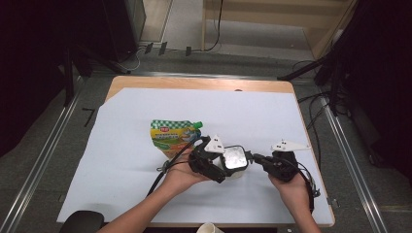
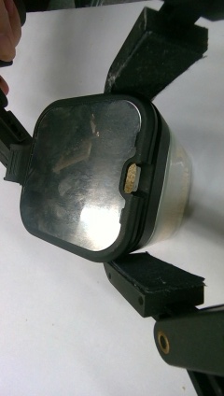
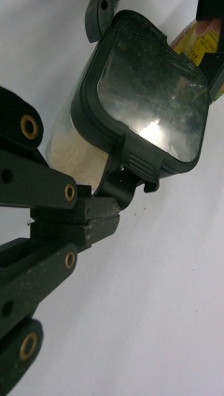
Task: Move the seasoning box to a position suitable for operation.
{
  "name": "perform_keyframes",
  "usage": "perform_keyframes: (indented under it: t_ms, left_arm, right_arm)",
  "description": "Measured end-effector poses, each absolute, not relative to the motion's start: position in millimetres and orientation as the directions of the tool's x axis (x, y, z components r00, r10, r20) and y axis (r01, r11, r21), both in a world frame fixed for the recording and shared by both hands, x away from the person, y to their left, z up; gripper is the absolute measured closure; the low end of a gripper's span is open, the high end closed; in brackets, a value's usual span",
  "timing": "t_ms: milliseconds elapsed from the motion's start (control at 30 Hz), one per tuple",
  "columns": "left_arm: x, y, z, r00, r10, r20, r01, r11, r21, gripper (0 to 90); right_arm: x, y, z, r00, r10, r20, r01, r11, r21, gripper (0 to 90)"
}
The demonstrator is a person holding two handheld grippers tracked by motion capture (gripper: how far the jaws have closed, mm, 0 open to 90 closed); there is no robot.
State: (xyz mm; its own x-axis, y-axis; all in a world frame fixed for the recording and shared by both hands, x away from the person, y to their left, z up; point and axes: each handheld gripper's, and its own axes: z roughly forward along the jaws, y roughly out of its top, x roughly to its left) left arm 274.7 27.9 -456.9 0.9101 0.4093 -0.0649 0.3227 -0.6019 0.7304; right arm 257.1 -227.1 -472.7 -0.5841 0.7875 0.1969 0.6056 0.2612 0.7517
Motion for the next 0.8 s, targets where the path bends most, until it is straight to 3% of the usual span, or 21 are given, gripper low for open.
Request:
perform_keyframes:
  t_ms: [800]
  left_arm:
    - [274.9,24.6,-444.2,0.918,0.394,-0.038,0.294,-0.614,0.732,17.2]
  right_arm:
    - [257.1,-227.0,-473.1,-0.585,0.786,0.199,0.604,0.26,0.753,90.0]
